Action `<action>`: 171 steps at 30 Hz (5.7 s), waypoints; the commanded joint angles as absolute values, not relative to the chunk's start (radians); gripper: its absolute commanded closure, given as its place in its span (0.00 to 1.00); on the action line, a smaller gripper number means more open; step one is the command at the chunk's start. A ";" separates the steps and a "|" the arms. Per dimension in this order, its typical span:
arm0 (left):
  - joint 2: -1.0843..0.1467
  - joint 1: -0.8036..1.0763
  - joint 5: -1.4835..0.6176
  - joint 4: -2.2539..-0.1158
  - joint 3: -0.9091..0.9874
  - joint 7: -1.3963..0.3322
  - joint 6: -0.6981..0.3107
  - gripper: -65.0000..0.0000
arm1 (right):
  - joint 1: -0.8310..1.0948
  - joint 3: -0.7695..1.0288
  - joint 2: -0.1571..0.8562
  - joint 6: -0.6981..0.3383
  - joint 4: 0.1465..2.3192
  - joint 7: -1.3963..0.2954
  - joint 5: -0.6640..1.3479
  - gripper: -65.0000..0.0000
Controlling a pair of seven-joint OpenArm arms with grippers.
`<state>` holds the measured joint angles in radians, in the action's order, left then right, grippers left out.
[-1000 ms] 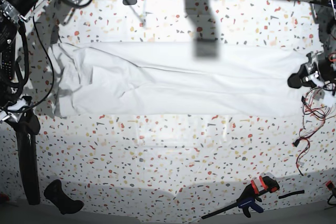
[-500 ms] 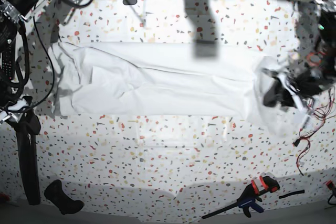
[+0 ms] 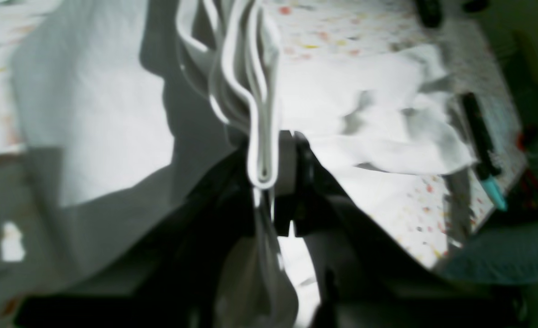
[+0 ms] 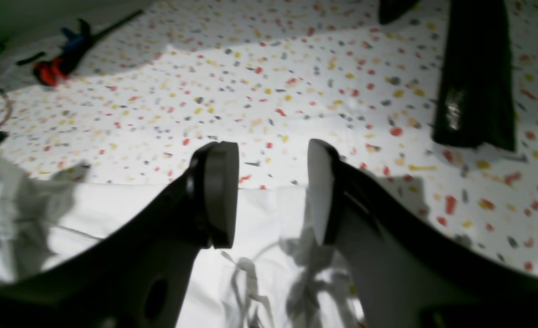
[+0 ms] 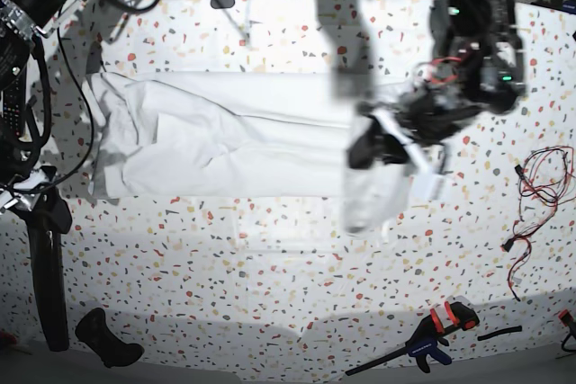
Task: Fold the T-shirt properly
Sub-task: 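Grasp the strip end with the left gripper and fold it toward the middle, then release the folded end and raise the left gripper, then grasp the folded stack with the left gripper while the right gripper grasps the other end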
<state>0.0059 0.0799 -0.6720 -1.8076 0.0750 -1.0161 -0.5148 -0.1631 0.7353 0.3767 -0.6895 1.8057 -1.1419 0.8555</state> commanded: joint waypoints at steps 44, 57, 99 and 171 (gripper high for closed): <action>0.076 0.069 -0.731 -1.697 -0.183 -0.908 -0.564 0.52 | -0.180 0.739 0.399 -0.696 1.820 -1.115 0.868 0.61; 0.068 0.071 -0.420 -1.941 -0.177 -0.984 -0.538 0.73 | -0.180 0.739 0.398 -0.696 1.820 -1.115 0.868 0.61; 0.149 0.193 -0.252 -1.670 -0.271 -0.665 -0.520 1.00 | -0.180 0.739 0.507 -0.696 1.820 -1.115 0.814 0.44; 0.149 0.077 -0.123 -1.683 -0.271 -0.765 -0.519 0.76 | -0.358 0.300 0.568 -0.698 1.162 -1.396 1.484 1.00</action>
